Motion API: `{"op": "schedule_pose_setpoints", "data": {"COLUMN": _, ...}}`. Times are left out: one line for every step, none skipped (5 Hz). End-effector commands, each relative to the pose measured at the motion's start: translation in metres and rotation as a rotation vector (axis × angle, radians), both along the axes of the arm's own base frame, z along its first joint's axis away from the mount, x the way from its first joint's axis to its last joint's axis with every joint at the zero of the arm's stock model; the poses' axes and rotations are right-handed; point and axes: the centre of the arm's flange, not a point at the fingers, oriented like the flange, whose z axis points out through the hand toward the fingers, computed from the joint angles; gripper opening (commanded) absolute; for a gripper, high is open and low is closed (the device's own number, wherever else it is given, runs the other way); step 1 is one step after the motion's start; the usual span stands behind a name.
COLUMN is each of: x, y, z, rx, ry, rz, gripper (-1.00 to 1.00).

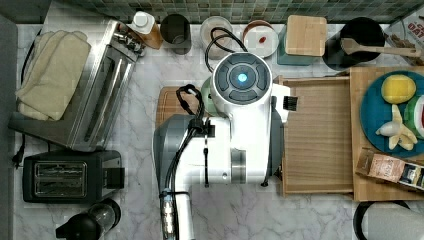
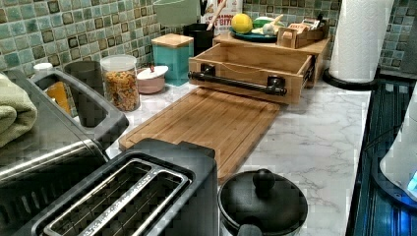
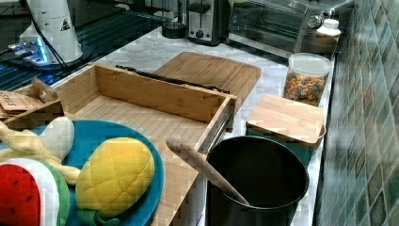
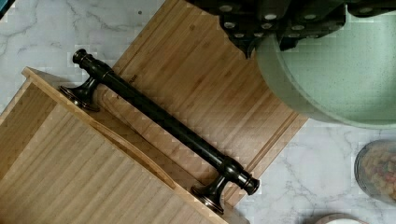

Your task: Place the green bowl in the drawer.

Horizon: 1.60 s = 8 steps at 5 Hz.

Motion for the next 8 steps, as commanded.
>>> {"op": "schedule_pose_setpoints", "data": {"x": 0.000, "y": 0.000, "z": 0.000, "rx": -0.001, "ry": 0.000, "rz": 0.000, "gripper": -1.00}}
{"op": "schedule_pose_setpoints", "data": {"x": -0.009, "y": -0.040, "z": 0.001, "rx": -0.001, "ry": -0.059, "rz": -0.047, "gripper": -1.00}}
{"op": "schedule_pose_setpoints", "data": {"x": -0.012, "y": -0.084, "z": -0.003, "rx": 0.008, "ry": -0.084, "rz": -0.111, "gripper": -1.00}}
{"op": "schedule_pose_setpoints", "data": {"x": -0.013, "y": -0.138, "z": -0.001, "rx": 0.063, "ry": -0.073, "rz": -0.213, "gripper": -1.00}}
{"op": "schedule_pose_setpoints", "data": {"x": -0.020, "y": -0.171, "z": -0.005, "rx": 0.066, "ry": -0.079, "rz": -0.228, "gripper": -1.00}}
{"op": "schedule_pose_setpoints", "data": {"x": -0.030, "y": -0.195, "z": -0.012, "rx": 0.050, "ry": -0.099, "rz": -0.309, "gripper": -1.00}}
{"op": "schedule_pose_setpoints", "data": {"x": -0.038, "y": -0.206, "z": -0.022, "rx": 0.015, "ry": -0.116, "rz": -0.403, "gripper": -1.00}}
{"op": "schedule_pose_setpoints", "data": {"x": -0.050, "y": -0.220, "z": -0.036, "rx": -0.004, "ry": -0.154, "rz": -0.412, "gripper": -1.00}}
